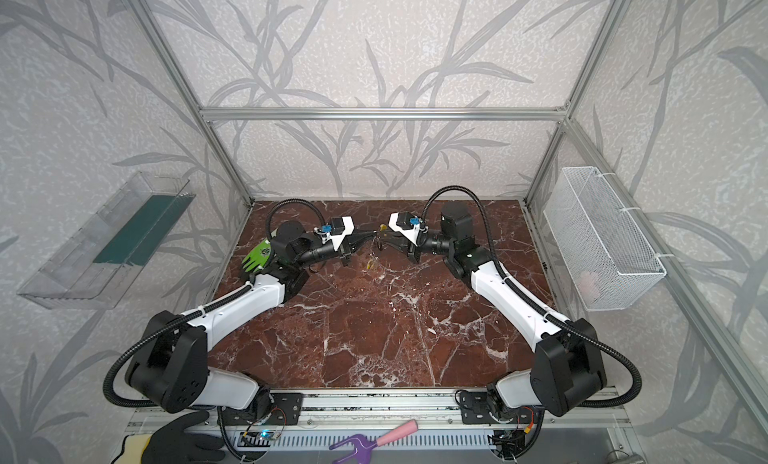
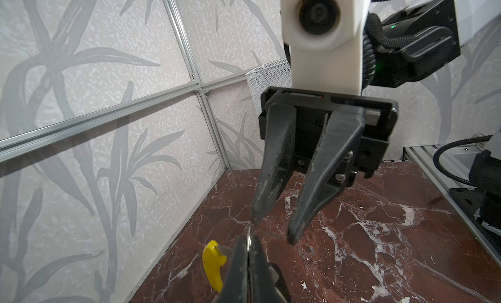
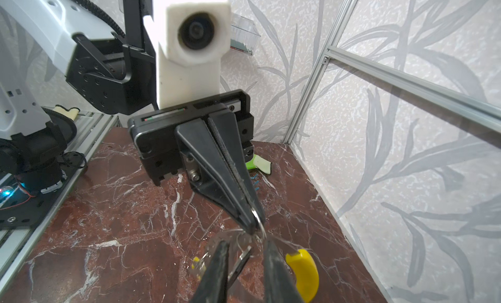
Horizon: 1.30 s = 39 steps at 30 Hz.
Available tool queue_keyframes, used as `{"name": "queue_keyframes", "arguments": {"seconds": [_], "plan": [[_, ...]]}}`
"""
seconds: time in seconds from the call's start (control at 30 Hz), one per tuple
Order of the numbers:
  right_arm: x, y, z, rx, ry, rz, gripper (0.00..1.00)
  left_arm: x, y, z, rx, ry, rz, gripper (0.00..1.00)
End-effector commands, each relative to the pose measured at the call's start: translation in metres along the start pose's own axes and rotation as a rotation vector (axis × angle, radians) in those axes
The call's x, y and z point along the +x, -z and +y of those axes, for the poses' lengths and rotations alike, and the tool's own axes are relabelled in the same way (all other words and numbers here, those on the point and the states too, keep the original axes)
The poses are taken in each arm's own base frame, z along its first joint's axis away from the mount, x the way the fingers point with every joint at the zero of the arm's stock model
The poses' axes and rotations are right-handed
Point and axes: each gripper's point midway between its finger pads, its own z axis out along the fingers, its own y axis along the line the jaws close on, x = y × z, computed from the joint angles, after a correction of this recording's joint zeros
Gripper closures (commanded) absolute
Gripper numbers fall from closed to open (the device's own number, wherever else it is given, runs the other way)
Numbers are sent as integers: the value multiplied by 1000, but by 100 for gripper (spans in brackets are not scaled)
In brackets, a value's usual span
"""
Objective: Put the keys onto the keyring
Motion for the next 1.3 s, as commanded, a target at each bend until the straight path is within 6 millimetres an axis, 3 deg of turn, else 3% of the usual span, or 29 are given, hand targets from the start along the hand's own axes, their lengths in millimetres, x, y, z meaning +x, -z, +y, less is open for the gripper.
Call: {"name": "queue_keyframes", "arguments": {"seconds": [0.0, 0.37, 0.63, 0.77, 1.03, 1.27], "plan": [[-11, -6, -1, -32, 1, -37, 77, -16, 0, -1, 26, -30, -33, 100], [-9, -8, -1, -47, -1, -42, 84, -14, 0, -5, 47, -31, -17, 100], [-5, -9, 3, -69, -12, -31, 99, -15, 0, -5, 48, -39, -15, 100], [-4, -9, 3, -69, -17, -18, 100, -12, 0, -5, 45, -43, 0, 100], [11, -6, -1, -49, -81, 122, 100, 10, 12, 0, 18, -160, 237, 70], [24, -7, -3, -50, -136, 219, 100, 12, 21, 7, -14, -257, 353, 66]]}}
